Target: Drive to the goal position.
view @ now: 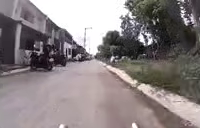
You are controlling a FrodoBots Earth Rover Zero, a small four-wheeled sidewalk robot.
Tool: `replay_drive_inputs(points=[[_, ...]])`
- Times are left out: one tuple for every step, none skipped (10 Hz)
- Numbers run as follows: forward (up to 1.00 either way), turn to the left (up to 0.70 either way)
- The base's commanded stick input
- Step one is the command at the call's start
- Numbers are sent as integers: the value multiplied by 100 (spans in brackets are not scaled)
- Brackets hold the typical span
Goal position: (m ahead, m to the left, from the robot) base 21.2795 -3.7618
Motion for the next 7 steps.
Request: replay_drive_inputs(points=[[100, 1], [100, 1], [100, 1], [100, 1], [100, 1], [100, 1], [100, 1]])
